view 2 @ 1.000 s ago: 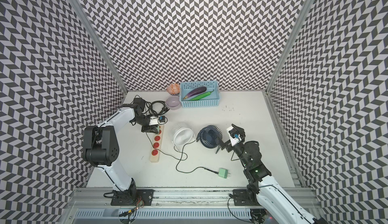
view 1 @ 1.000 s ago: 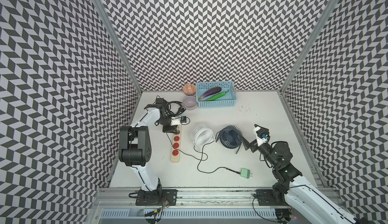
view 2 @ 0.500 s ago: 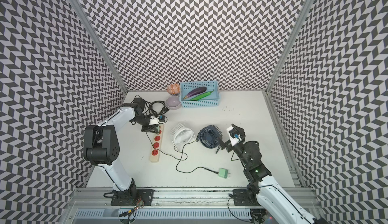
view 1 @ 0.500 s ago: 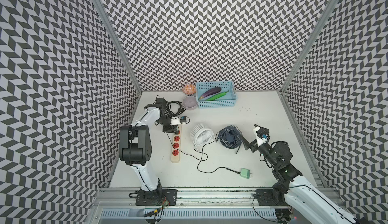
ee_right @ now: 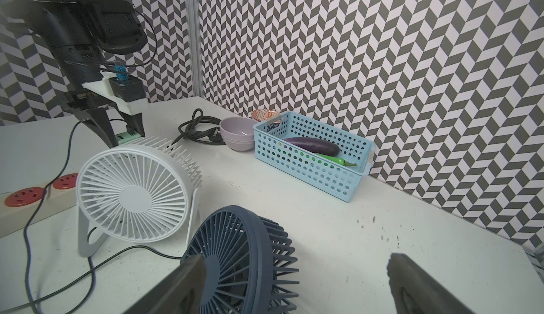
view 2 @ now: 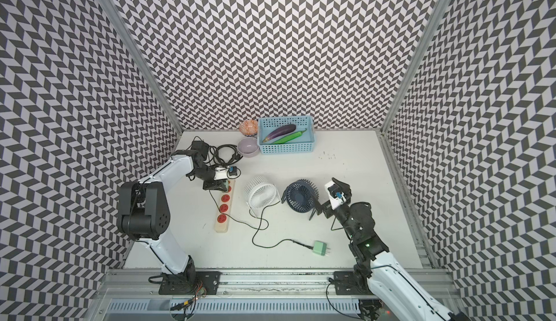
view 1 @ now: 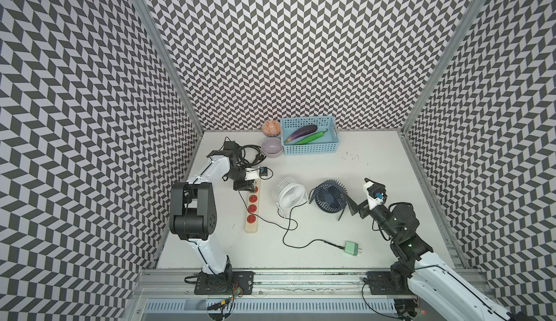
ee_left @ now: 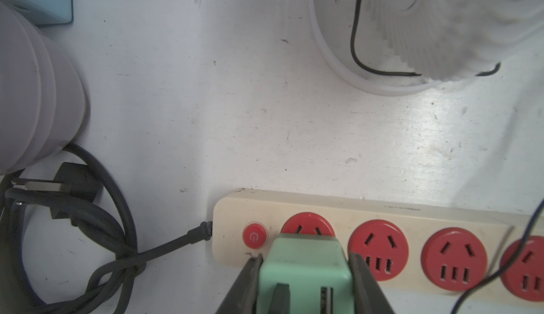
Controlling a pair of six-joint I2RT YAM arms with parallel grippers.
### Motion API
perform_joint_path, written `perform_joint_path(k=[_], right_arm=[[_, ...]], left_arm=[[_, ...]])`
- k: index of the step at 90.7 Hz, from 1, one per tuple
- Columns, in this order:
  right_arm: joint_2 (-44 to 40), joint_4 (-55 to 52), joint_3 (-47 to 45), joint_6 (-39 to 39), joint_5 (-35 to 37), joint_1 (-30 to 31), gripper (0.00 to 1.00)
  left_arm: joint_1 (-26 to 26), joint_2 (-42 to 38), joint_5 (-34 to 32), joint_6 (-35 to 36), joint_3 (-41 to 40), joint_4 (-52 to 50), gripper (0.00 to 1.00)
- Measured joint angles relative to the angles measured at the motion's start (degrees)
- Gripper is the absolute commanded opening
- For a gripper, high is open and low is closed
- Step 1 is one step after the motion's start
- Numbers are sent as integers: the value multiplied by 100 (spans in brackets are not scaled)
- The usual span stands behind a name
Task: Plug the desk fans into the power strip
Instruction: Insert the plug into the socket.
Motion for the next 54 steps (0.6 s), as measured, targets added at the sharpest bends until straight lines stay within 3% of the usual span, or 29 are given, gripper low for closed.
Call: perform_joint_path(k=[19,25,37,49,54], right_arm=[[-90,2,-9,0,-2,0,99],[-90,-11,-9,0,-2,0,99],[-146,-46,-13,0,-2,0,100],[-192,-48,-17,2,-2,0,100],[-195,-48,-26,2,-4,0,100]], left_arm=[[-31,44,-26,-4,170,-195,43],[-42,57,-76,-15,214,-251,60],[-61,55,-114,-42,323,-361,70],[-63,-17,-103,-48,476,-437,86],[-61,-114,-76,-57,531,-487,99]])
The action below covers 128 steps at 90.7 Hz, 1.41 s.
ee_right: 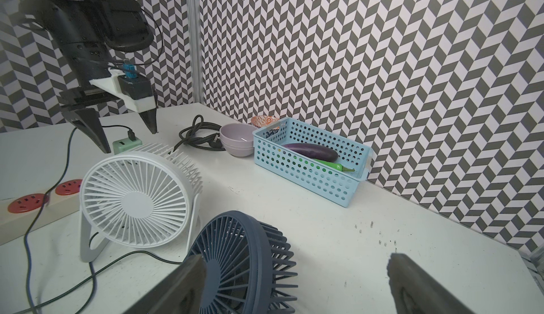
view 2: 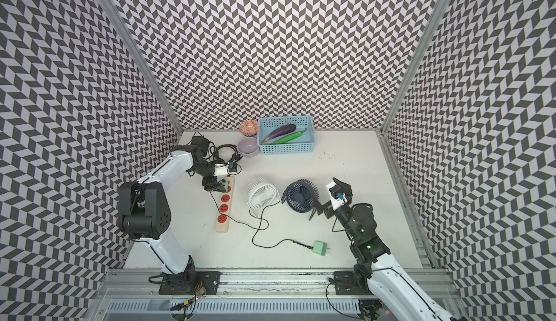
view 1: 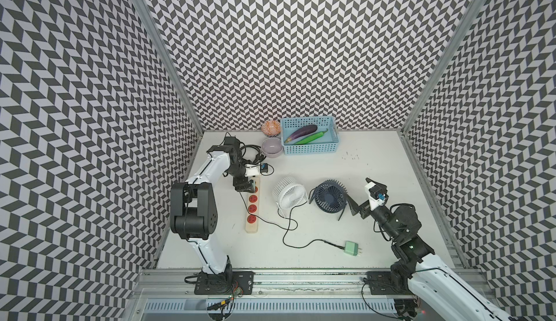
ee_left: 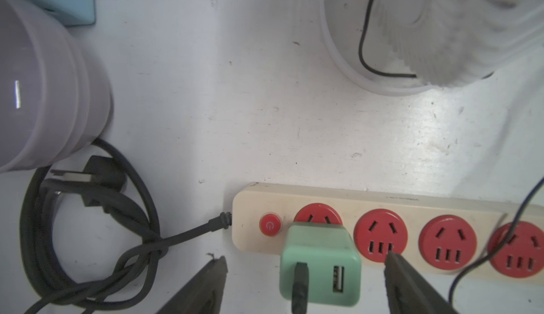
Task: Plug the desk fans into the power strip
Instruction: Insert the plug into the socket, then pick up the plug from the center of the board.
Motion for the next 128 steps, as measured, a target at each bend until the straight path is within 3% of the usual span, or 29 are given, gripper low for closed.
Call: perform_joint_path(k=[39,57,94,128], right_arm=[[0,-9,-20,0,0,0,99],[0,-7,-22,2,0,0,100],[2,-7,-22,4,-37,0,100],[2,-15,-22,9,-20,7,100]], left_arm=[[-94,-730,501,-125,273,-127,100],[-133,-1211,846,-511,208,83,100],[-431,-3115,1213,-2295,-1362,1777,100],[-562,-4225,1163,-4572,-2249,3213,100]])
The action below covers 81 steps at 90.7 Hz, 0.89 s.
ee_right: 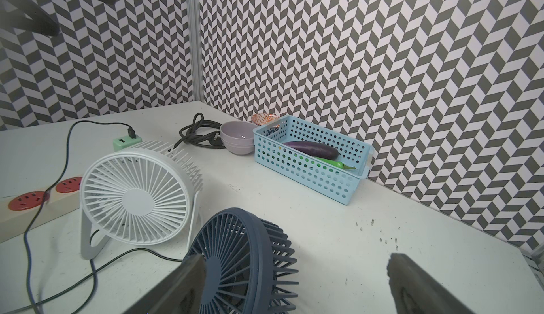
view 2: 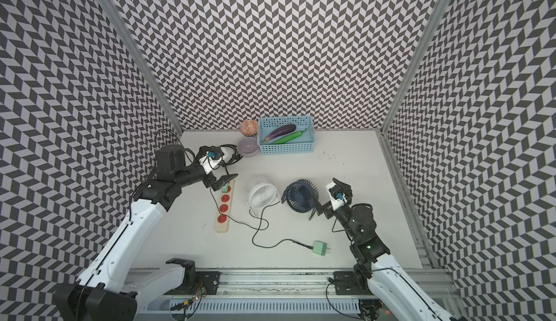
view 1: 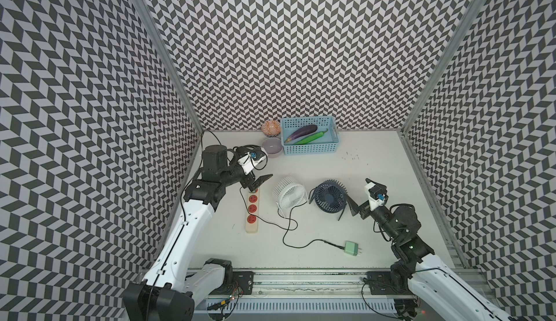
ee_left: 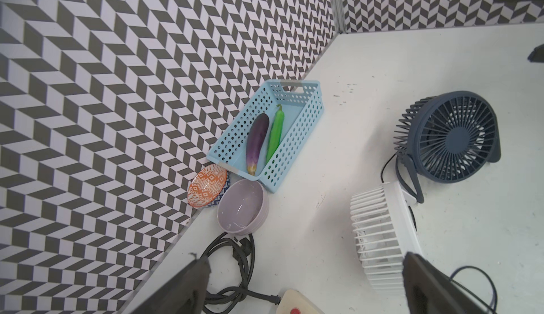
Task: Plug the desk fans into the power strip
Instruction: Pick up the plug from the center of the board.
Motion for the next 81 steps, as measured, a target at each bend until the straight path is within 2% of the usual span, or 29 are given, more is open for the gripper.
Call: perform_joint_path(k=[14,27,62,81], right_arm=[[0,-20,0,0,24,2,100],[13,-17,0,11,90,7,100],[133,-98,9,-66,216,11,99],[337,-837,525,-546,2,11,100]], left_arm=[[2,-518,-26,-968,-413,407,100],[225,-839,26,-1657,-780,680,100],[715,-1233,275,-2448,-1742,1154,100],[754,-1248,306,-2730,-1985,1502,100]])
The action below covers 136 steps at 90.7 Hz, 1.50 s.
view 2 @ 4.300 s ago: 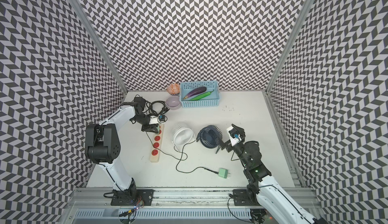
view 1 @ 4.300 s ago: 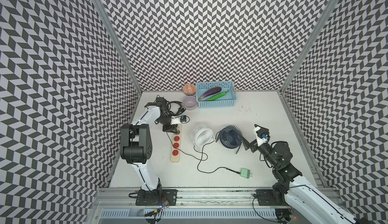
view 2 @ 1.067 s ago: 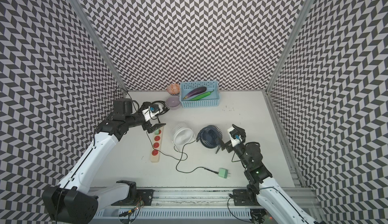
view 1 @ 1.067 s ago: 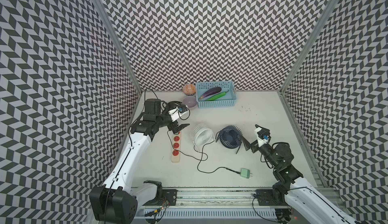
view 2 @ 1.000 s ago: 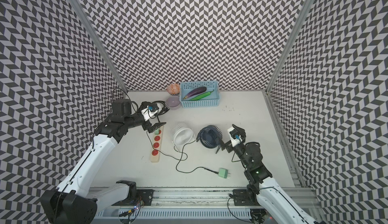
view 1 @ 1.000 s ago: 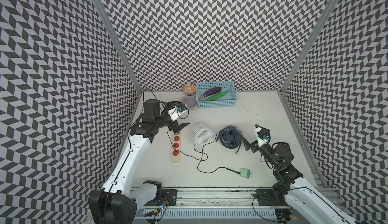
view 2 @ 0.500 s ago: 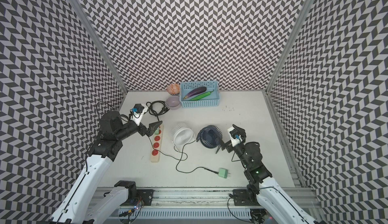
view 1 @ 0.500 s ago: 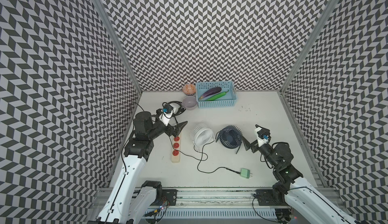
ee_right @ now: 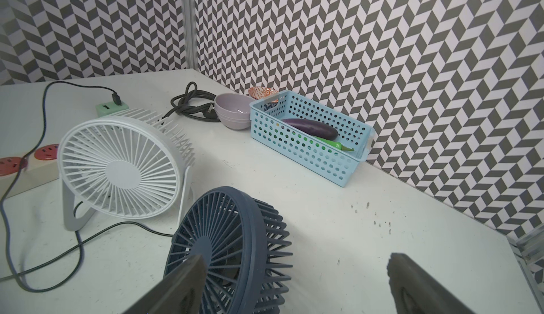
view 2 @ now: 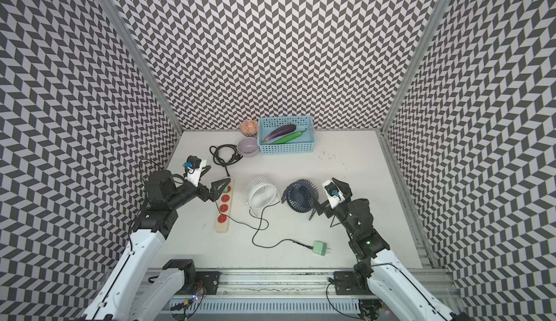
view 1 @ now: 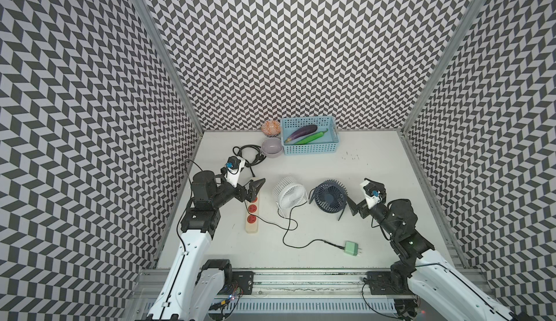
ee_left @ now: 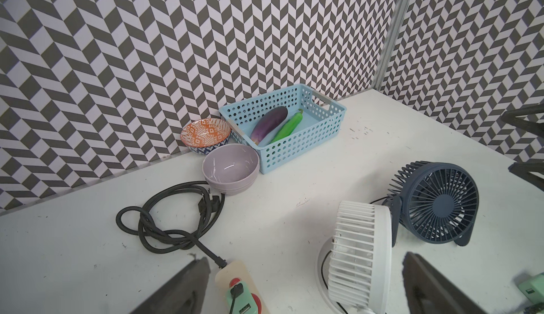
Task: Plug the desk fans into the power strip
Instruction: Pick up the plug from the center of the board.
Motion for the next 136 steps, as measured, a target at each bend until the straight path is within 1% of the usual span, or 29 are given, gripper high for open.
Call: perform_joint_path(k=[31,48,71,111,136], right_arm=[[50,-1825,1137,-922,-540,15,100],[190,-2900,1434,-1303,-682,116,99],[577,-4170,1657,-1825,-824,435,100],[1145,-5353,1676,-2446,-474,876,100],[1338,-5674,1663,-2640,-247,1163,100]], left_arm=[[11,-85,-273,-98,-107,208,100],[37,-105,-411,-103,-107,210,100],[37,-107,-457,-118,-107,210,100],[37,-105,-481,-118,-107,210,100],[35,-101,-483,-116,-107,210,100]])
